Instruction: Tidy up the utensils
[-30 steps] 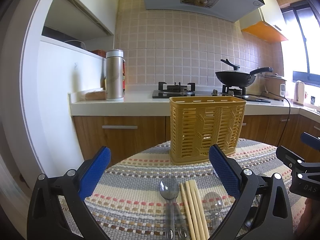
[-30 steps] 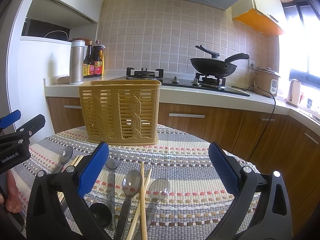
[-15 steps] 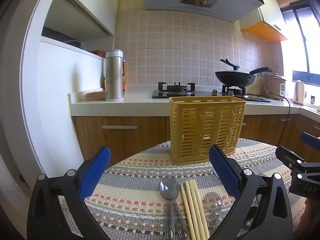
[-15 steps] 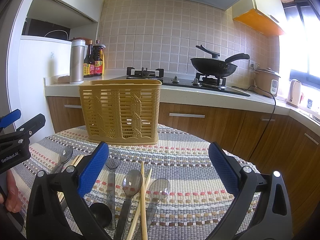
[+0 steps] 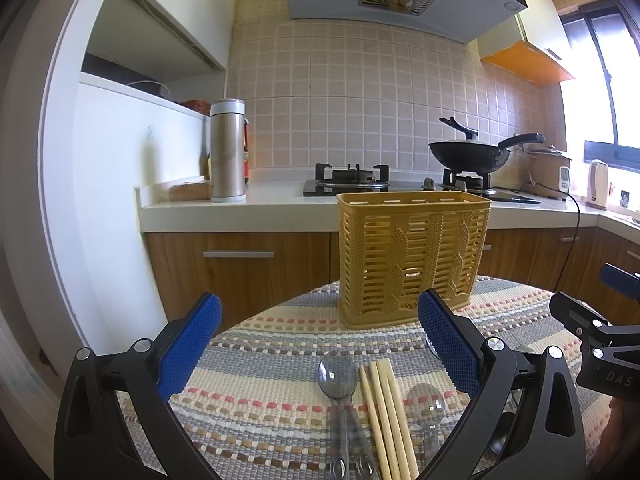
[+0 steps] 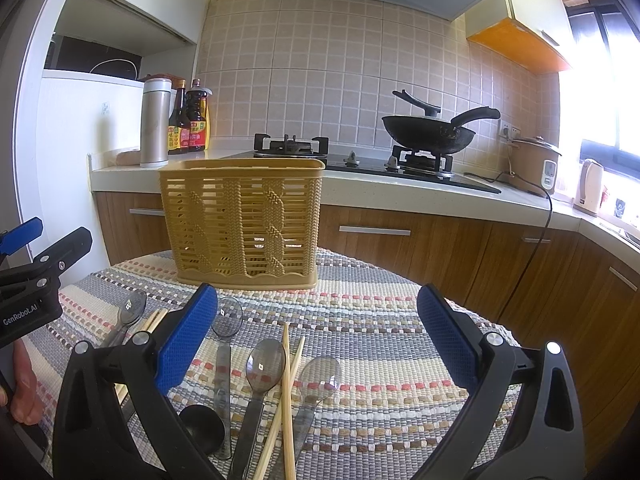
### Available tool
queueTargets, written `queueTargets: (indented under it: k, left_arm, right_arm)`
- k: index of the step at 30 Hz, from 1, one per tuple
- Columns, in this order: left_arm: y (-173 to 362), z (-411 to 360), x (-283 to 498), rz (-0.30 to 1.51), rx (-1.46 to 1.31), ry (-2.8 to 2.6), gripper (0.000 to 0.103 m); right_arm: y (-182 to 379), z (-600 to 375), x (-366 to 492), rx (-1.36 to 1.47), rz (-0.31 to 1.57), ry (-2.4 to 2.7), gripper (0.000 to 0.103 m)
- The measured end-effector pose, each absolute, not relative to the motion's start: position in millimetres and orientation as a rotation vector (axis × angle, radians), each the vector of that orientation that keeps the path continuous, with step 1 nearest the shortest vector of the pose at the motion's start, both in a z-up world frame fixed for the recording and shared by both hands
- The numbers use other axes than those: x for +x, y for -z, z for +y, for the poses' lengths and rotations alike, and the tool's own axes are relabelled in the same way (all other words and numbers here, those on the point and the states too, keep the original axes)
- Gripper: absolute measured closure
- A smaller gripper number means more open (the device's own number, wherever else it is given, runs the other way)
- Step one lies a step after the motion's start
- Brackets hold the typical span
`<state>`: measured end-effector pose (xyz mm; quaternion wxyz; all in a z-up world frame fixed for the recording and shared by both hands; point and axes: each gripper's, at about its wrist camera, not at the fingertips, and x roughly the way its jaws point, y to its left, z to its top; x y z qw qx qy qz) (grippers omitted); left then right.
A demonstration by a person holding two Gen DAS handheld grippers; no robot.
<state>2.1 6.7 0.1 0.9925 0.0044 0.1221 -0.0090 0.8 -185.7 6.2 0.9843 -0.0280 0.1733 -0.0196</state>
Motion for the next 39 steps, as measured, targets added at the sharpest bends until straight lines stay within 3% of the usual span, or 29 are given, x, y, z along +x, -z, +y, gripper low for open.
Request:
queueTargets:
  k: [15, 23, 27, 35, 37, 39]
  left_arm:
    - [0.9, 8.3, 3.7, 0.258, -0.01, 0.043, 0.008]
    - [-17.4, 54.7, 34.3, 0.451, -0.162, 0.131, 0.009]
    - [-15.7, 72.7, 74.3, 0.684, -0.181, 0.234, 0.027]
    - [31.5, 61.0, 116.5, 1.014, -0.184, 0.358, 0.035]
    - [39.9, 56.6, 118.4, 1.057, -0.155, 0.366, 0.046]
    - [47.8, 56.6, 117.0, 1.088, -0.148, 0.383, 0.046]
  right_arm:
    - [-4.0, -185.0, 1.7, -0.066, 0.349, 0.064, 0.008]
    - [-12.9, -189.3, 11.5, -0.089, 0.421, 0.074, 0.008]
    - [-18.3, -195.0, 30.2, -0.08, 0.555, 0.032, 0.01]
    - [-21.6, -203.1, 65.8, -0.029, 0.77, -0.067, 0.03]
    - [-21.0, -202.1, 72.9, -0.028, 0.814, -0.087, 0.034]
    - [-19.1, -199.1, 79.6, -0.035, 0.862, -0.121, 0.038]
